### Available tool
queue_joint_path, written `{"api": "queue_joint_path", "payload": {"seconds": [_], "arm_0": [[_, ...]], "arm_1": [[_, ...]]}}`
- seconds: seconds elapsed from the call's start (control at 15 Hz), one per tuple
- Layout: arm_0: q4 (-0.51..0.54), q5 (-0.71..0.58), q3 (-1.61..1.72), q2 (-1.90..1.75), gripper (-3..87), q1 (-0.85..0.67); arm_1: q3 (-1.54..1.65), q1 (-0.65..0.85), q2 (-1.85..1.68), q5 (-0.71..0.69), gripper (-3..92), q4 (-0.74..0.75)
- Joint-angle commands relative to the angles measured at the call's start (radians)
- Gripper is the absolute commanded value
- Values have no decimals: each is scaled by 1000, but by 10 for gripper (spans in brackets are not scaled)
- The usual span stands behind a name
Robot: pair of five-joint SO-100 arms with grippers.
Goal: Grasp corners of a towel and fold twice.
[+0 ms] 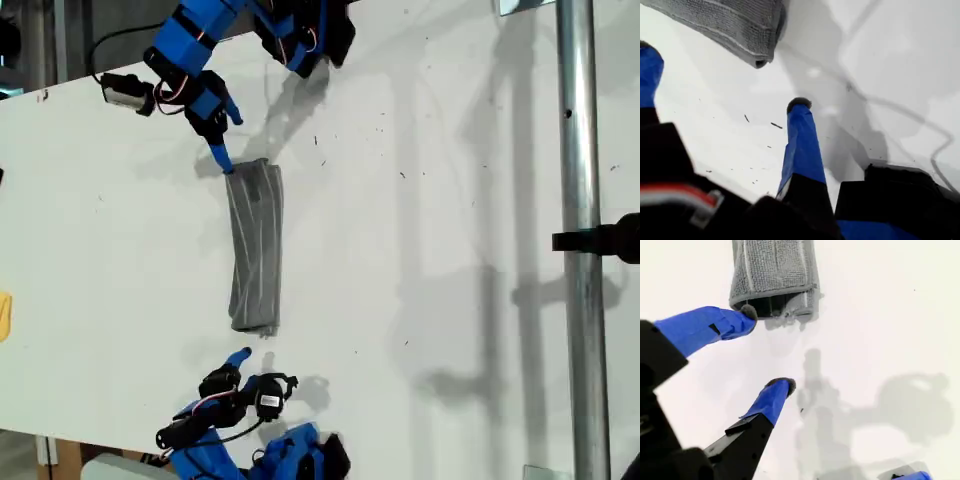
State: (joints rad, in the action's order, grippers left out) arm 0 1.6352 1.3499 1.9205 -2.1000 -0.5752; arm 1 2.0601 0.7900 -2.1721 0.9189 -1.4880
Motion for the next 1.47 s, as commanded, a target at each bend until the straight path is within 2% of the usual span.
{"api": "queue_joint_path", "payload": {"seconds": [0.0,0.07,0.13,0.27,0.47,0.6,0.8,0.93,1.0,1.13,1.2,1.27,1.4], "arm_0": [[-137,109,242,-350,125,160],[-244,146,449,-588,59,219],[-278,189,655,-856,35,256],[-252,183,923,-1387,-26,301],[-262,201,1002,-1378,-26,295],[-296,184,1078,-1378,-25,287],[-350,181,1160,-1378,-25,299],[-350,187,1180,-1378,-26,304],[-350,183,1177,-1378,-26,304],[-345,173,1177,-1378,-26,299],[-341,173,1178,-1378,-26,299],[-337,175,1178,-1378,-26,299],[-334,176,1183,-1378,-24,302]], "arm_1": [[137,-8,-224,117,482,-32],[146,-77,-229,178,485,-31],[184,-100,-210,238,494,-23],[322,-107,-215,287,519,57],[440,-83,-218,285,526,184],[428,-61,-104,270,519,341],[230,-64,336,245,519,578],[-34,-117,630,245,519,577],[-152,-153,727,244,450,583],[-305,-195,828,252,76,571],[-296,-198,781,242,55,545],[-241,-181,667,238,48,456],[-6,-112,221,204,32,235]]}}
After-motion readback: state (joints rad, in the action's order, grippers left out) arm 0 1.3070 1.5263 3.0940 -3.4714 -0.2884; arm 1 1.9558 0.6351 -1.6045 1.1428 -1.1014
